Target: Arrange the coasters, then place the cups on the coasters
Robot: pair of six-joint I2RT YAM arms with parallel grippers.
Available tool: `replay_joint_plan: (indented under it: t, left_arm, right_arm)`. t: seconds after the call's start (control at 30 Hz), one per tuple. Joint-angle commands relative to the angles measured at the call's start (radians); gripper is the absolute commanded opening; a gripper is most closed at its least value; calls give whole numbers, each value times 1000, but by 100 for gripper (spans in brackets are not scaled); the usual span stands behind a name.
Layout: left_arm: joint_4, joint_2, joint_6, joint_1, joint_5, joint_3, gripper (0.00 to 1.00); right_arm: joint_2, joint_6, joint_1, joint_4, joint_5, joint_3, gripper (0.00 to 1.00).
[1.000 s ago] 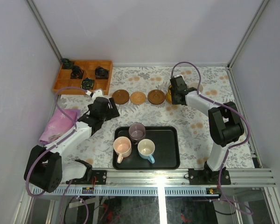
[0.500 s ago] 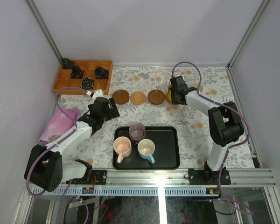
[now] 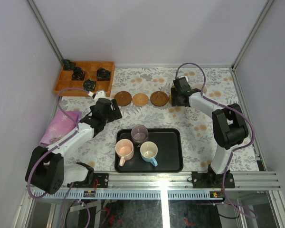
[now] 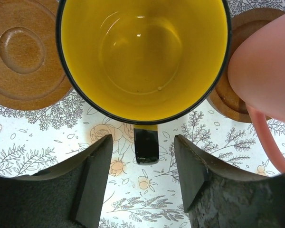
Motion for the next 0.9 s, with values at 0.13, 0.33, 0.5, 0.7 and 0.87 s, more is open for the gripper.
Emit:
replay_joint_plan:
  t: [0.13,0.33,0.5,0.7,0.87]
  left_arm:
    - [9,2,15,-5,-18,31,86]
    - [8,1,13,-5,-21,27,86]
    - [5,3,11,-6,-10,26,86]
    - [0,7,9,-5,3,22,86]
    - [2,18,4,-5,8,21,86]
  right_arm:
    - [-131,50,-2,-34,32,-15,63]
    - [-324,102,20,-41,-26,-126,64]
    - [-479,79,107,-68,-135,-218,64]
    - [-621,22,285,-161,-224,-310,79]
    - [-712,68,391,-228,-286,-351,96]
